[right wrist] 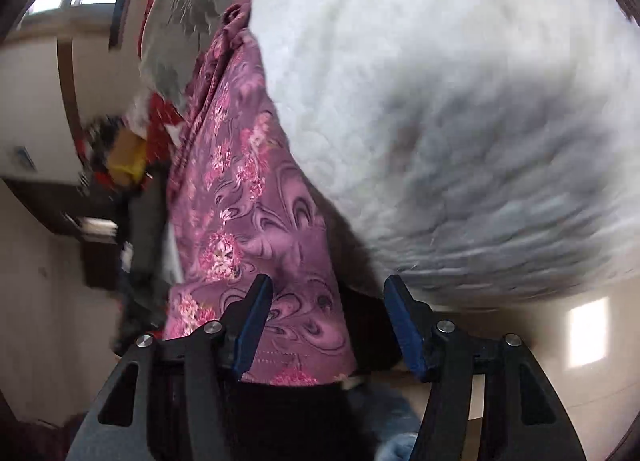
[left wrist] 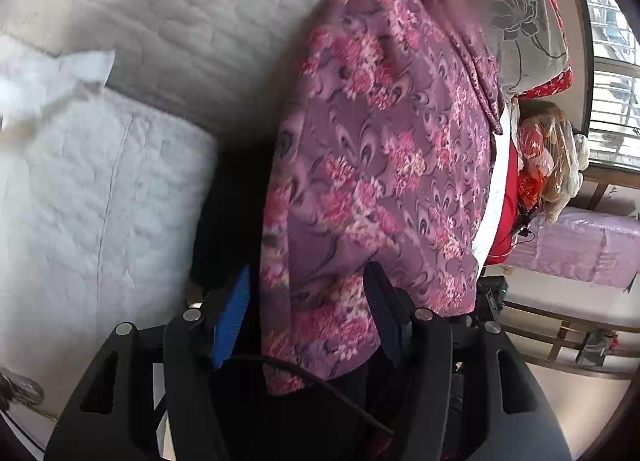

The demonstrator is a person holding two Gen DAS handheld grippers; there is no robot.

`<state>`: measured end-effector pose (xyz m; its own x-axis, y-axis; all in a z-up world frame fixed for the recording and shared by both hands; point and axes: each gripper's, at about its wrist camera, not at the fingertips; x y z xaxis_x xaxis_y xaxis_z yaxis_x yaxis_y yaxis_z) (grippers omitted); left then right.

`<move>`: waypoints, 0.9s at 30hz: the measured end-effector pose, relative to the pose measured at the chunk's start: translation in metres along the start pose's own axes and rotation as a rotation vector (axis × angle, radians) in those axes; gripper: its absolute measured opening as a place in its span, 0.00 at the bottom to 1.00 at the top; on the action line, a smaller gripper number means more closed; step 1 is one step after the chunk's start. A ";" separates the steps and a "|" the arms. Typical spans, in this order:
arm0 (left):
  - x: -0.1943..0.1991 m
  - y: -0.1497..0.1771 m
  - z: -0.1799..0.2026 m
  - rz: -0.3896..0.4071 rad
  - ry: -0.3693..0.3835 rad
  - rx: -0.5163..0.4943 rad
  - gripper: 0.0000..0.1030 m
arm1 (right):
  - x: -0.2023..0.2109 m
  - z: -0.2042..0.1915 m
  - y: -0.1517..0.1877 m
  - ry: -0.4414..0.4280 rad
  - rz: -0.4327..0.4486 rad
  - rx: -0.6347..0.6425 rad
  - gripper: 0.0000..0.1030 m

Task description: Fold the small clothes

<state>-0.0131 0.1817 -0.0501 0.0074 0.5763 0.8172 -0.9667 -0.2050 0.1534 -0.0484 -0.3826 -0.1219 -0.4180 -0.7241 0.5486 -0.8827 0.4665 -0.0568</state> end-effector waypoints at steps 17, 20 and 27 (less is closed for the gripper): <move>0.023 0.022 0.029 0.025 0.065 -0.158 0.02 | -0.008 -0.077 0.025 -0.211 -0.071 0.262 0.11; 0.031 0.018 0.042 0.070 0.135 -0.177 0.02 | 0.004 -0.101 0.016 -0.244 -0.032 0.301 0.11; 0.036 -0.012 0.058 0.145 0.299 -0.115 0.03 | 0.018 -0.139 -0.023 -0.324 0.073 0.307 0.11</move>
Point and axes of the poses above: each gripper's, at about its wrist camera, not at the fingertips, and x roughly against the way its jaws point, z to its right, y to its underside, and after that the axes turned 1 degree about -y, right-handed
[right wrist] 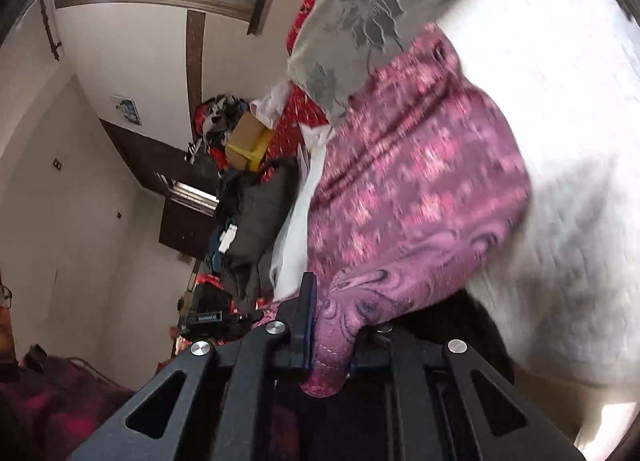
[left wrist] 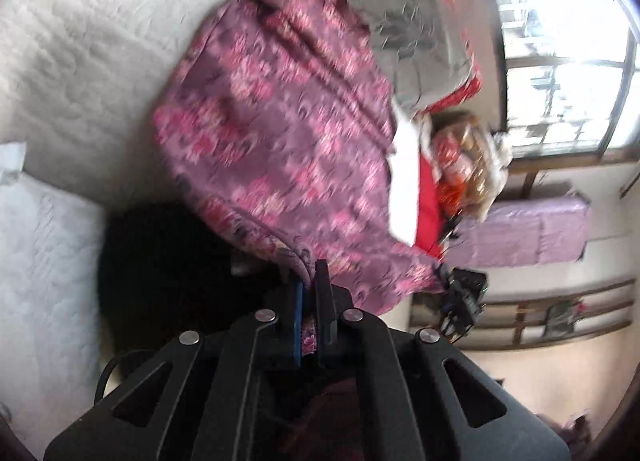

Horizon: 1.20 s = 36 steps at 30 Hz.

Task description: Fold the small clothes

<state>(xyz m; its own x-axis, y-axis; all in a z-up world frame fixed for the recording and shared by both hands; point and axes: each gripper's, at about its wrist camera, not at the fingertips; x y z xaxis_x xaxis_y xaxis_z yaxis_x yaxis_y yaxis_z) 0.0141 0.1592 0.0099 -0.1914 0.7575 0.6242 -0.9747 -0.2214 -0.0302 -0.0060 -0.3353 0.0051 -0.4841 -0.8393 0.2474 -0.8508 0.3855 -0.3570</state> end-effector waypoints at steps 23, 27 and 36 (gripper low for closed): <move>-0.021 -0.216 0.022 0.282 0.072 0.075 0.02 | -0.106 0.027 -0.202 0.003 0.195 -0.162 0.15; -0.037 -0.264 0.015 0.309 0.066 0.113 0.03 | -0.128 0.050 -0.236 0.025 0.242 -0.215 0.15; -0.076 -0.344 0.002 0.294 -0.008 0.206 0.03 | -0.176 0.102 -0.294 0.132 0.245 -0.350 0.16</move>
Point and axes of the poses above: each gripper's, at about its wrist camera, not at the fingertips, and x roughly against the way its jaws point, z to its right, y to its underside, and after that the axes turned 1 degree about -y, right-handed
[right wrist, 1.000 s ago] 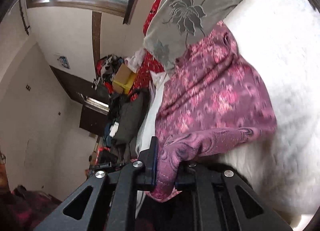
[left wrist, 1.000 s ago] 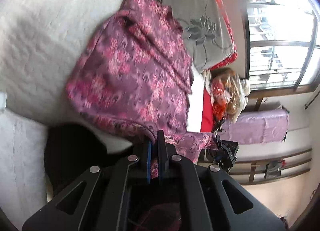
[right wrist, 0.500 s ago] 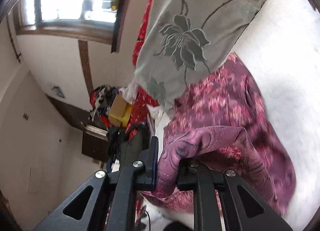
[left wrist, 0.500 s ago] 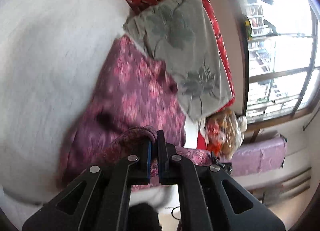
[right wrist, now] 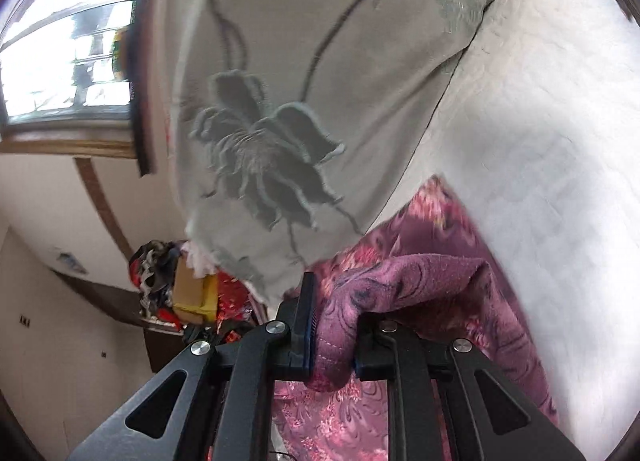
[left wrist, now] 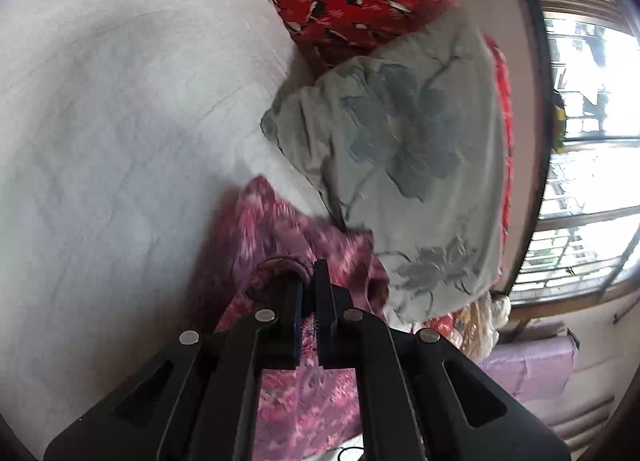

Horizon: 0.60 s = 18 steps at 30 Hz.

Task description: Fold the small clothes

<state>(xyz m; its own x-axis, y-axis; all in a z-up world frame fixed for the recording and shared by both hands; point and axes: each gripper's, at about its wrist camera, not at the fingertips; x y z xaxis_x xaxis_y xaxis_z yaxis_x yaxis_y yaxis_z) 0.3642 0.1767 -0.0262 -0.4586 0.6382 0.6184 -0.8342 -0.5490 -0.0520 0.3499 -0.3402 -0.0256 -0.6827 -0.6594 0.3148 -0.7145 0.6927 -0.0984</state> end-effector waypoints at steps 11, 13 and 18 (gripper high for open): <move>0.023 -0.015 -0.010 0.048 0.126 0.149 0.24 | 0.036 0.017 -0.033 0.007 0.171 -0.123 0.57; 0.033 -0.017 -0.012 0.078 0.120 0.160 0.36 | 0.042 0.007 -0.031 0.101 0.138 -0.021 0.57; 0.030 -0.007 -0.004 0.026 -0.060 0.010 0.43 | 0.036 -0.012 -0.021 0.295 0.057 0.187 0.59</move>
Point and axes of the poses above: each gripper's, at about its wrist camera, not at the fingertips, and x roughly against the way its jaws point, z to its right, y to its underside, and after that the axes turned 1 degree about -y, right-handed
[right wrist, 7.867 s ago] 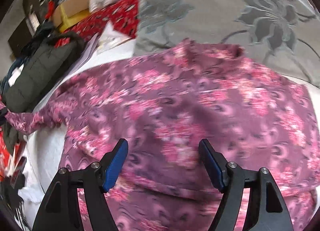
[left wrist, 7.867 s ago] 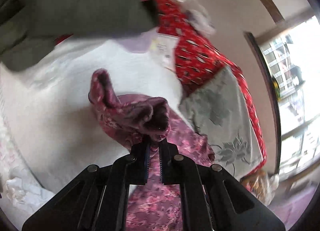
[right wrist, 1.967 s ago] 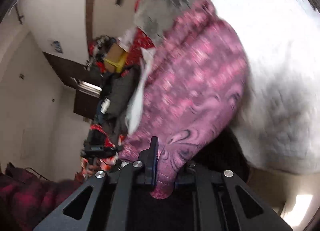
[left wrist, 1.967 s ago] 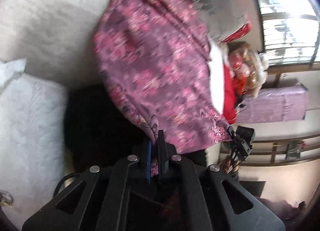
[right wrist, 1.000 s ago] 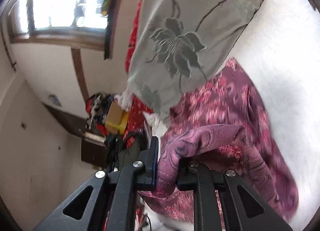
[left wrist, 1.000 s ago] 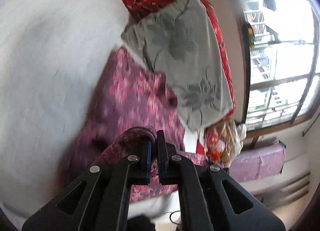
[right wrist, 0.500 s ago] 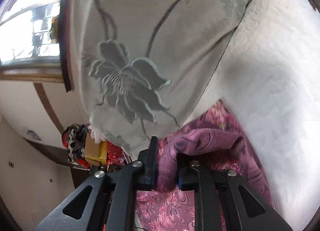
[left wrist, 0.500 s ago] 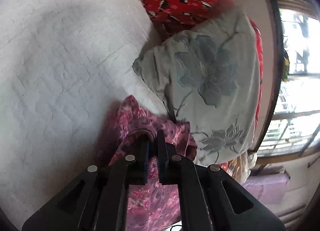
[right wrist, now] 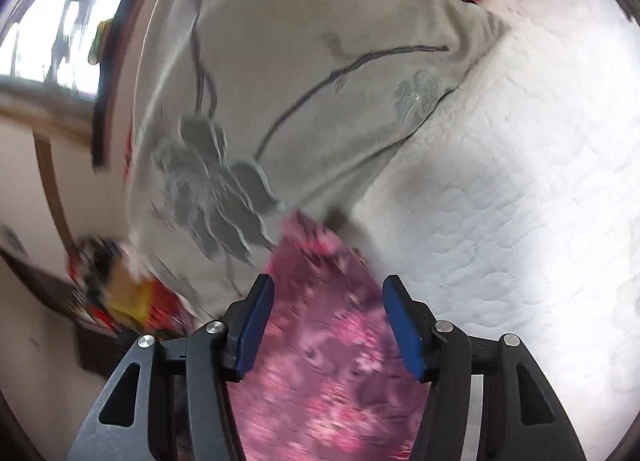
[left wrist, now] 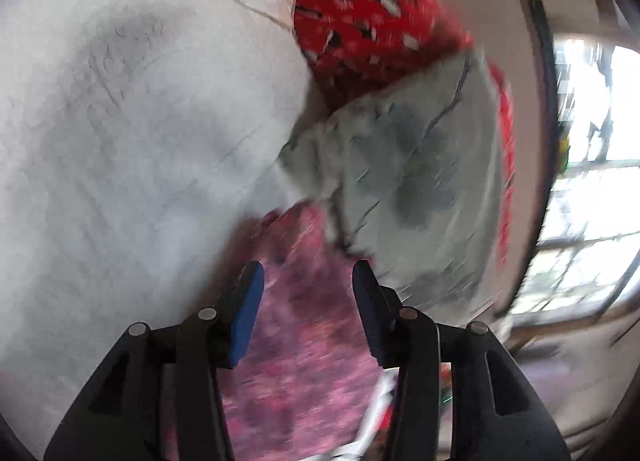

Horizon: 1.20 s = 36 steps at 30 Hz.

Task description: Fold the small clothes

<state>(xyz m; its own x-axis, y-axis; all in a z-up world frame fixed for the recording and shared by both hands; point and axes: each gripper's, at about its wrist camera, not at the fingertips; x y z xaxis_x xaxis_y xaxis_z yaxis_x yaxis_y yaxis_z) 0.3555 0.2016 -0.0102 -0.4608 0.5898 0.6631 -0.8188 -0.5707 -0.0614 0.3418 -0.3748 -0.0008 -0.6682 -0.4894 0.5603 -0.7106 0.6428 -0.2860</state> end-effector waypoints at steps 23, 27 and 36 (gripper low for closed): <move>-0.051 0.025 0.033 0.000 -0.372 -0.323 0.24 | -0.057 -0.020 -0.005 0.289 0.022 0.187 0.16; -0.023 0.076 0.050 0.011 -0.299 -0.436 0.38 | -0.011 -0.045 0.021 0.129 0.049 0.286 0.20; -0.044 0.143 0.050 -0.053 -0.460 -0.539 0.45 | -0.006 -0.046 0.079 0.233 -0.135 0.409 0.29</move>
<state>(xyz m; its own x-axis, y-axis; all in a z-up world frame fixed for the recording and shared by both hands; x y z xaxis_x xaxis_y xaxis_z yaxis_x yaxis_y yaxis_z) 0.2759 0.0654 -0.0107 -0.3217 0.2404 0.9158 -0.9463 -0.1158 -0.3020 0.2996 -0.2945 0.0089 -0.5305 -0.3773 0.7591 -0.8469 0.2761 -0.4546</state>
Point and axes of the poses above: each gripper's, at about its wrist camera, not at the fingertips, and x roughly against the way its jaws point, z to its right, y to its underside, and after that the axes turned 1 degree about -y, right-handed
